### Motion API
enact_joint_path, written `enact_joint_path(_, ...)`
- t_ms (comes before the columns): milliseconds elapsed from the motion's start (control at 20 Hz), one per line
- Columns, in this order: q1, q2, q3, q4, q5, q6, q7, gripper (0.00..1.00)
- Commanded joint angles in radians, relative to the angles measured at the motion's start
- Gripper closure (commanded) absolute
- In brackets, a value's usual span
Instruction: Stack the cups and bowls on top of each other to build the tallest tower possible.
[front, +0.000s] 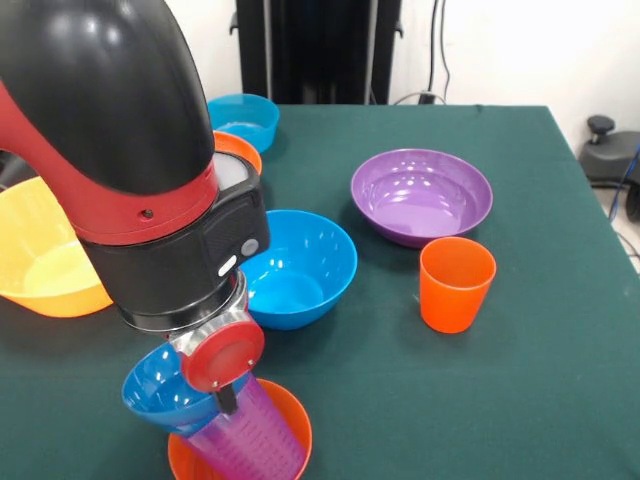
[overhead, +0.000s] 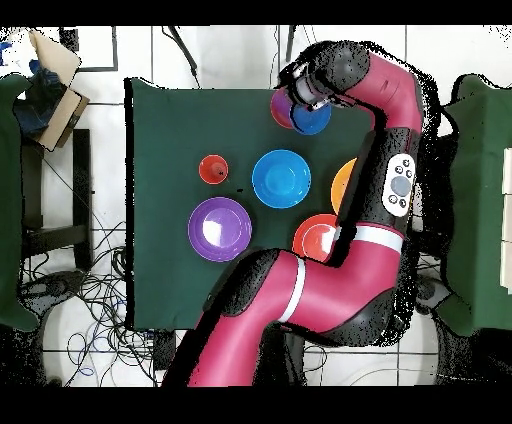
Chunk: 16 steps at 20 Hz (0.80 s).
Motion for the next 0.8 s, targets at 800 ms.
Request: enact_joint_path(800,0.029,0.001,0.156,-0.037,-0.022,0.071,-0.208,1.0)
